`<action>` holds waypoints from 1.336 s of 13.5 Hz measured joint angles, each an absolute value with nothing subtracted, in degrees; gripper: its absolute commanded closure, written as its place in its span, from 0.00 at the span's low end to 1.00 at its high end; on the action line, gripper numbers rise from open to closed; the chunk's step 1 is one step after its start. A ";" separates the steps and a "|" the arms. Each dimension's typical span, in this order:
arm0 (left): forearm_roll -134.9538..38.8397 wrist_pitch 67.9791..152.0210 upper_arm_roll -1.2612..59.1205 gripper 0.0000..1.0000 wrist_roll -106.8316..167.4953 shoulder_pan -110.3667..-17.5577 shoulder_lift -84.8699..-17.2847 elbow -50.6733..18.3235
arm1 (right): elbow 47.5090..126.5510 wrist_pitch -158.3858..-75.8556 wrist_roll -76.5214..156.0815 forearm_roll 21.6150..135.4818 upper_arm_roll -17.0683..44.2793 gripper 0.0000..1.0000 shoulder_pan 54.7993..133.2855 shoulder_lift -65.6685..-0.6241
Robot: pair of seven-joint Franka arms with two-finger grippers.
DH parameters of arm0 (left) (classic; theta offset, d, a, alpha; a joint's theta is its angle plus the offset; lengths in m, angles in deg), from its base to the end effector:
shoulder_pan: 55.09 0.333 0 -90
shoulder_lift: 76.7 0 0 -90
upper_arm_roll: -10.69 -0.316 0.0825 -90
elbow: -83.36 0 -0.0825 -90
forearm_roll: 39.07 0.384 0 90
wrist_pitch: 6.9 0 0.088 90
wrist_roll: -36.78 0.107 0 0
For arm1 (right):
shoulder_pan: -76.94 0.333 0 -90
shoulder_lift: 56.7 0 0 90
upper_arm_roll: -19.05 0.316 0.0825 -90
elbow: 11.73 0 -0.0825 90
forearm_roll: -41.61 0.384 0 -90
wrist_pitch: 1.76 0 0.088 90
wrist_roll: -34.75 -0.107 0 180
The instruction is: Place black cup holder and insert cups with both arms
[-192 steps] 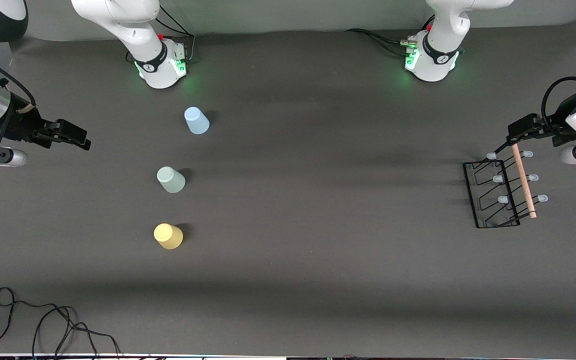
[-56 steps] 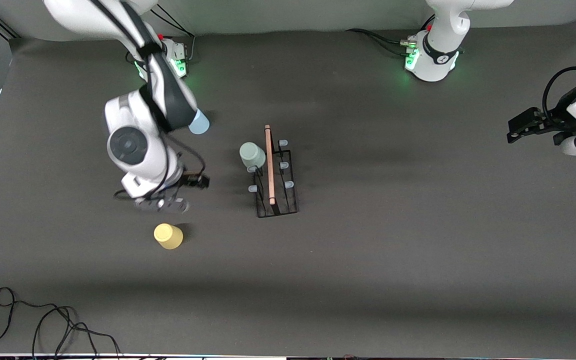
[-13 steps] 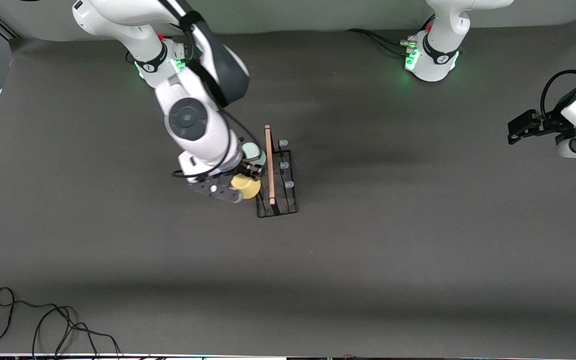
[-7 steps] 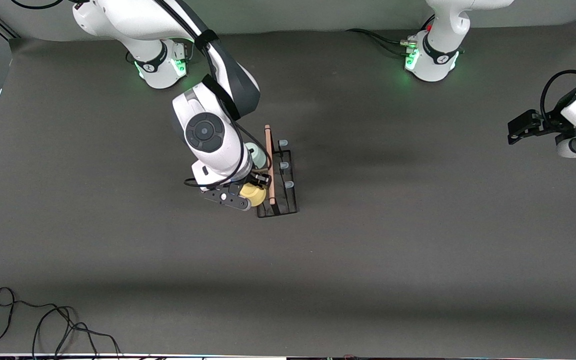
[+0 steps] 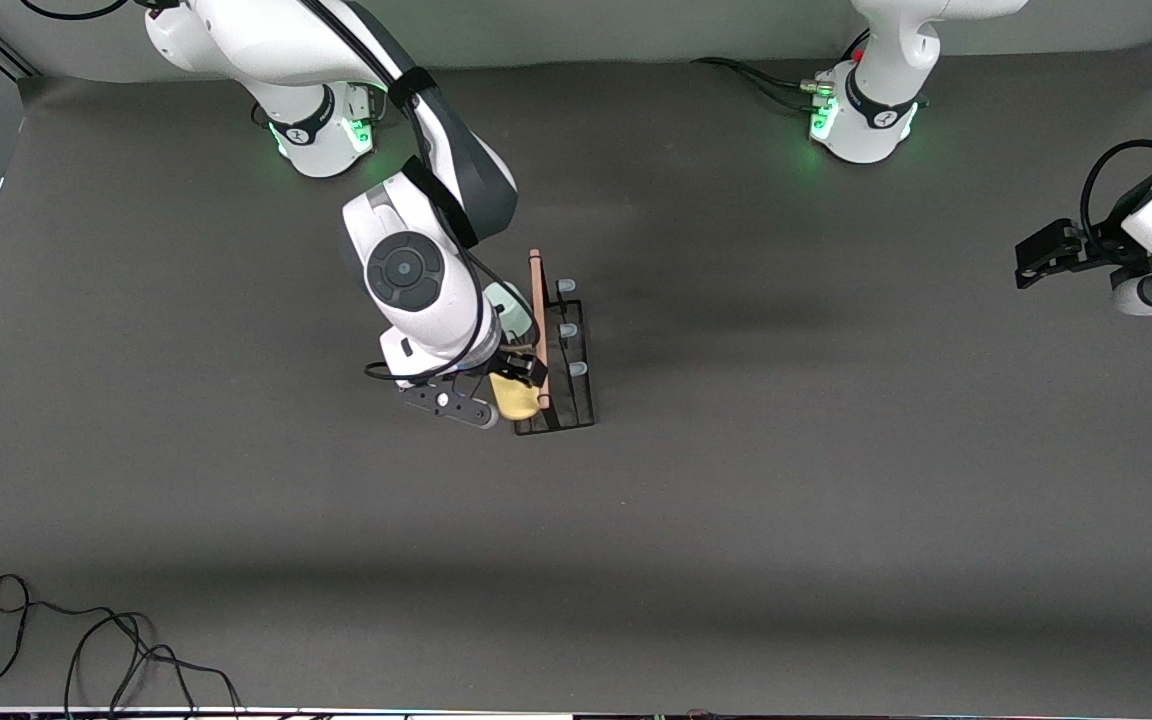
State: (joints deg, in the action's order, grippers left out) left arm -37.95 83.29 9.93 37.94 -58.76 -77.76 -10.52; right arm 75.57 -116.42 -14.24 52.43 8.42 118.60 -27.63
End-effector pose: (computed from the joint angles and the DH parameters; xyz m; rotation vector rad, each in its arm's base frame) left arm 0.5466 -0.0256 0.6031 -3.1188 0.1116 0.0712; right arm 0.5763 0.3821 0.3677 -3.0373 0.5718 0.1037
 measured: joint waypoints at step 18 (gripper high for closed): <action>-37.95 83.11 9.96 0.00 37.94 -58.76 -77.76 -10.51 | 75.28 -101.02 14.09 52.43 -12.32 0.00 117.72 -39.60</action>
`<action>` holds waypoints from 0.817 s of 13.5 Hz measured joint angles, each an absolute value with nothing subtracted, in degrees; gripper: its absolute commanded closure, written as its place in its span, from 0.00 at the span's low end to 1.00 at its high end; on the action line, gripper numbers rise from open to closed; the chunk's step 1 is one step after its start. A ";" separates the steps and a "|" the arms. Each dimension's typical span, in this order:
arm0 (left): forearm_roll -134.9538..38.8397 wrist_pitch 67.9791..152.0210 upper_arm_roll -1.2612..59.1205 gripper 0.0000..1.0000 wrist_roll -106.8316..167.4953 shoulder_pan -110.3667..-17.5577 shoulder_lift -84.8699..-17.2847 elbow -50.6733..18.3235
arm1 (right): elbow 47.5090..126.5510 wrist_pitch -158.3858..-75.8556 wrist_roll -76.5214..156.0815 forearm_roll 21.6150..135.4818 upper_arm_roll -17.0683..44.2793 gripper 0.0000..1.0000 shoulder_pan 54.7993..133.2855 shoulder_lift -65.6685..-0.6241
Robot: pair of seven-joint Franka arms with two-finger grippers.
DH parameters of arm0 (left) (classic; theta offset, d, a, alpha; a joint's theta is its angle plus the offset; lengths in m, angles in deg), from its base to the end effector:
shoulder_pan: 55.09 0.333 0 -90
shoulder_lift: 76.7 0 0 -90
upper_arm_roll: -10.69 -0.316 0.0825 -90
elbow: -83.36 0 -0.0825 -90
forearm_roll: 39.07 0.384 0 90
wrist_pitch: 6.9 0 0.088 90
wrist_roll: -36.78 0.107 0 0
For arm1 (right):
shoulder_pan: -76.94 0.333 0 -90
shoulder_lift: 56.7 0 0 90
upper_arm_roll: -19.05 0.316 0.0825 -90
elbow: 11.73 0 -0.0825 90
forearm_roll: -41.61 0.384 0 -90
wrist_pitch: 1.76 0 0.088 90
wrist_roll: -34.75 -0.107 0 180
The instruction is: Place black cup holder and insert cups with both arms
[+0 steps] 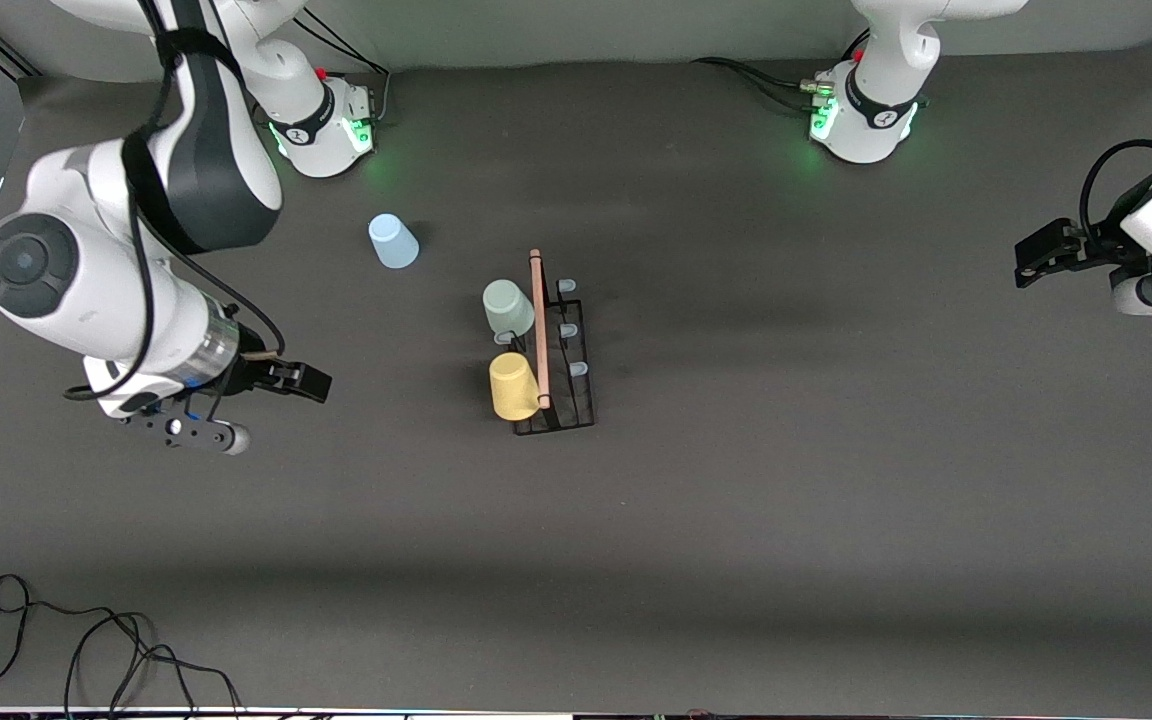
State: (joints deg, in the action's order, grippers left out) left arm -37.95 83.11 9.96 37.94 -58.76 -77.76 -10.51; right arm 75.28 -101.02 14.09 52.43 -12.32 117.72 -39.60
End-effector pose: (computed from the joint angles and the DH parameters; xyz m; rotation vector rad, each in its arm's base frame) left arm 0.5463 -0.0259 0.6029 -3.1186 0.1124 0.0758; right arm 0.6176 0.1600 0.5066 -3.1028 0.3333 0.0738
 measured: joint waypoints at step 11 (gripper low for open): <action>-37.98 83.15 9.99 0.00 37.94 -58.79 -77.76 -10.46 | 84.39 -90.50 16.13 41.47 25.54 0.00 78.14 -67.18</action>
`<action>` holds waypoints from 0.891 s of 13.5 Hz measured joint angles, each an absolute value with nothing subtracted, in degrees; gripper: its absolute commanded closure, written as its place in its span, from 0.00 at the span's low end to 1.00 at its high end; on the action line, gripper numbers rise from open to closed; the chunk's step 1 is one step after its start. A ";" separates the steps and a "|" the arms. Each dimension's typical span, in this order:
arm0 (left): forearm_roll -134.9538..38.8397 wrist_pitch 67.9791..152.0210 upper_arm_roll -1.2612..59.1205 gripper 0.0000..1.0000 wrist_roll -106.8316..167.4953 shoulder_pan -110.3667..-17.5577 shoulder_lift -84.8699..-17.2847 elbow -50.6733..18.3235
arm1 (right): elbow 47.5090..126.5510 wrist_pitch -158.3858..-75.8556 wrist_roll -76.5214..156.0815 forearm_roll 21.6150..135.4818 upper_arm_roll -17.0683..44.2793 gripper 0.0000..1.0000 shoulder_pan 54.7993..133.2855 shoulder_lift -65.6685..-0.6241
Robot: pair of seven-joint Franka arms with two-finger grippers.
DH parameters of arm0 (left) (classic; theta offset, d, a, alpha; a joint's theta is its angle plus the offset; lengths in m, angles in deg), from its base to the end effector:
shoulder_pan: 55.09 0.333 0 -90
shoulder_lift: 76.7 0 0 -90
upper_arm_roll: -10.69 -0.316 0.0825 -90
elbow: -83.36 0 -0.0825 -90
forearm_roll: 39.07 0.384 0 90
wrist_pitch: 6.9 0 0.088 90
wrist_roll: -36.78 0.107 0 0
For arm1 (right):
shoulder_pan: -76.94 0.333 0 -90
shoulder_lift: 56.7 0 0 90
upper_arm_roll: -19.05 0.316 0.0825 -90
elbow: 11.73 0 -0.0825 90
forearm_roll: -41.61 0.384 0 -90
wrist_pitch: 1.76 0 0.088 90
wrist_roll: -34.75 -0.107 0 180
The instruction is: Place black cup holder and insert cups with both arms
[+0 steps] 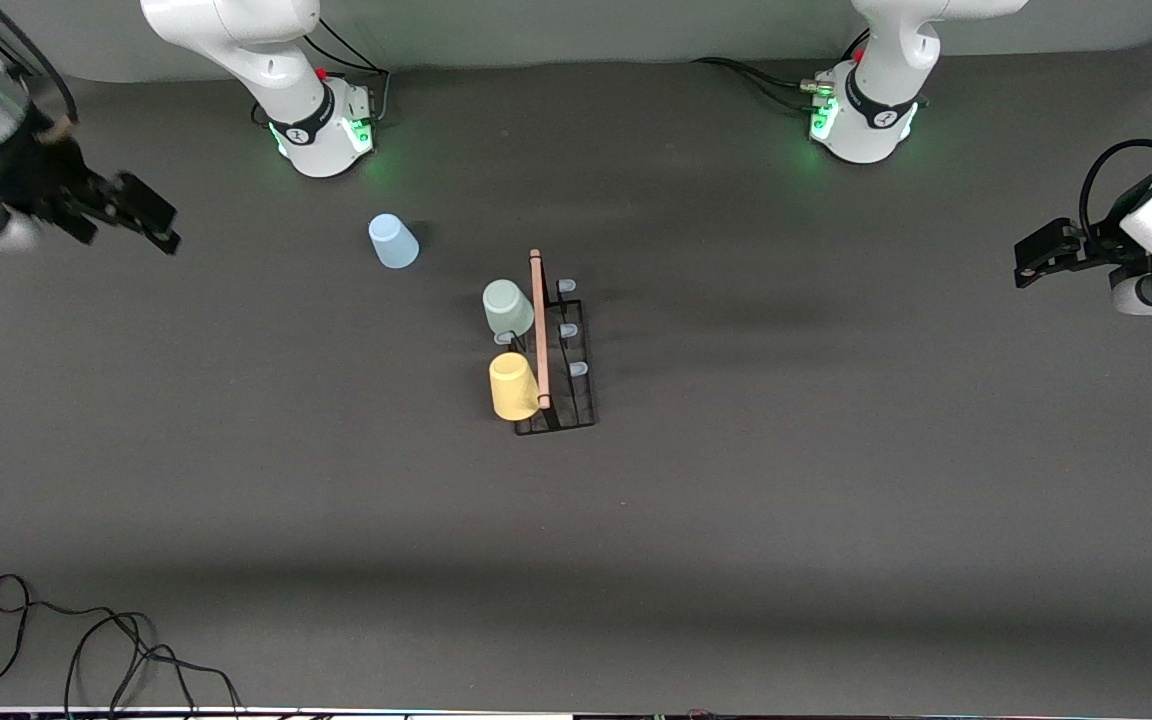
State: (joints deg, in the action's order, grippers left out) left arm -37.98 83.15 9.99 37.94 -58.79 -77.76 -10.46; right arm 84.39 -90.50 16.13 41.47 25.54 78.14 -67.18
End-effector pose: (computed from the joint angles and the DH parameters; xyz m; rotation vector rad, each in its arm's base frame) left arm 0.5464 -0.0265 0.6034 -3.1191 0.1140 0.0733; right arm 0.4891 0.0718 0.6675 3.1155 -0.3003 0.0889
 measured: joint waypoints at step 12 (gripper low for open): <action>-37.98 83.11 9.99 0.00 37.94 -58.79 -77.76 -10.46 | 74.81 -87.52 19.90 45.86 25.67 0.00 73.26 -59.91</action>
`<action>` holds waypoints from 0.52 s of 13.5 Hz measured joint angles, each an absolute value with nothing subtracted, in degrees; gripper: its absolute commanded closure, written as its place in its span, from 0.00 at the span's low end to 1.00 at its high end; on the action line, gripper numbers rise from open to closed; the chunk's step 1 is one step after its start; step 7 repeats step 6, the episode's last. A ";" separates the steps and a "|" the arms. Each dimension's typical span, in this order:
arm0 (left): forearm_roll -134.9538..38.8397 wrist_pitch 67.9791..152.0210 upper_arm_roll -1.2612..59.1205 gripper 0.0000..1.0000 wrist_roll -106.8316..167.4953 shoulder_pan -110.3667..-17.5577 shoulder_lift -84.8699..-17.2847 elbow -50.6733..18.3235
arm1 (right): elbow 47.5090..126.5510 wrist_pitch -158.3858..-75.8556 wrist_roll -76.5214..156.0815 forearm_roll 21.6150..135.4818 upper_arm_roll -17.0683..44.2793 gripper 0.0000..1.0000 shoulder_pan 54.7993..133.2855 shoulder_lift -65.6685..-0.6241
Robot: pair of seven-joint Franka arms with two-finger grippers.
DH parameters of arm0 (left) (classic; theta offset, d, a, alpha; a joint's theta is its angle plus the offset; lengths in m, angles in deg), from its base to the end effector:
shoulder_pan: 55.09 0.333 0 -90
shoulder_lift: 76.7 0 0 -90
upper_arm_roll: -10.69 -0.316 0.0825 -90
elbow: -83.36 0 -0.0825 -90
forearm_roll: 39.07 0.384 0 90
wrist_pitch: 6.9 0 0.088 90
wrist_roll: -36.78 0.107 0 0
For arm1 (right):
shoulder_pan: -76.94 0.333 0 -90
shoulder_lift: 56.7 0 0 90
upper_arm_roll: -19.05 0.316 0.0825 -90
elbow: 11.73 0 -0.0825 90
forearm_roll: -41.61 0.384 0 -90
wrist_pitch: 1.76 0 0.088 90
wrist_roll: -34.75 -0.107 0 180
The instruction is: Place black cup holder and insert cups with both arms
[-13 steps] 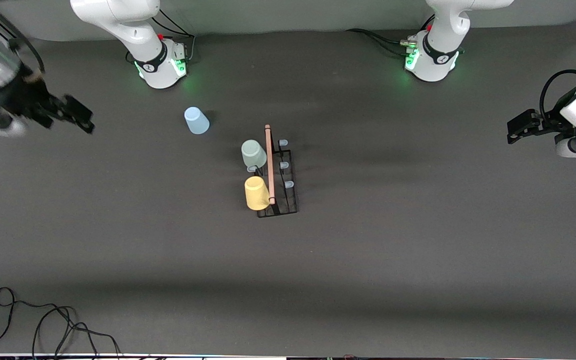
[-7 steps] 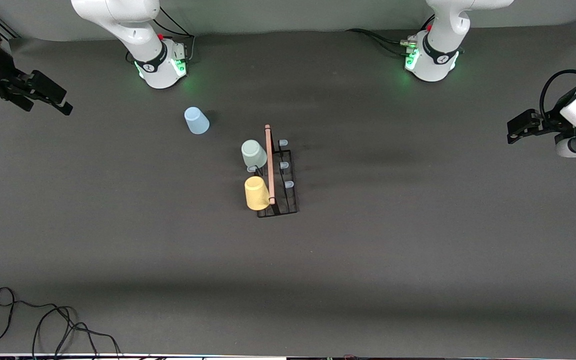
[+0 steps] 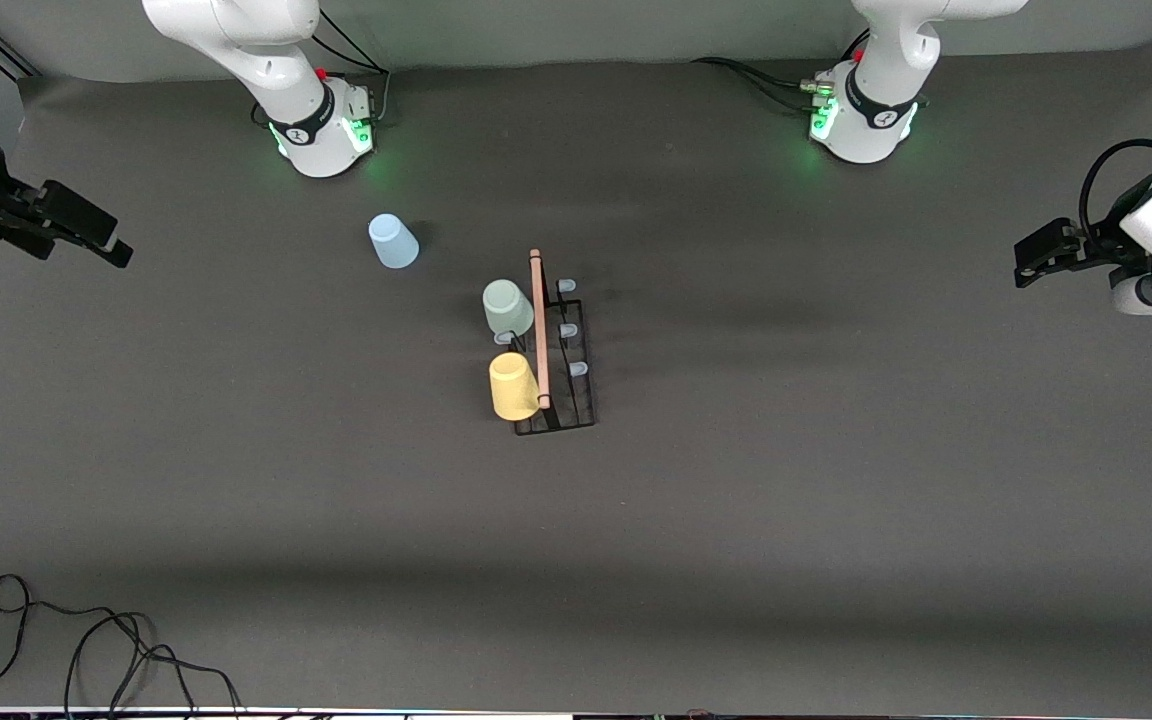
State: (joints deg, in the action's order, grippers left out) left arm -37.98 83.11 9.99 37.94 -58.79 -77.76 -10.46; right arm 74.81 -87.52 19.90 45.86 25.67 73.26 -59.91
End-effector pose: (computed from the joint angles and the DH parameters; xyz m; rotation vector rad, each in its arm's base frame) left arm 0.5463 -0.0265 0.6033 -3.1191 0.1140 0.0744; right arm 0.5278 0.0376 0.6765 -3.0527 0.3076 -0.0477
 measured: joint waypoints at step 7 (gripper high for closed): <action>-37.98 83.11 9.99 0.00 37.94 -58.79 -77.76 -10.46 | 74.84 -86.03 19.92 43.75 26.92 0.00 73.43 -59.73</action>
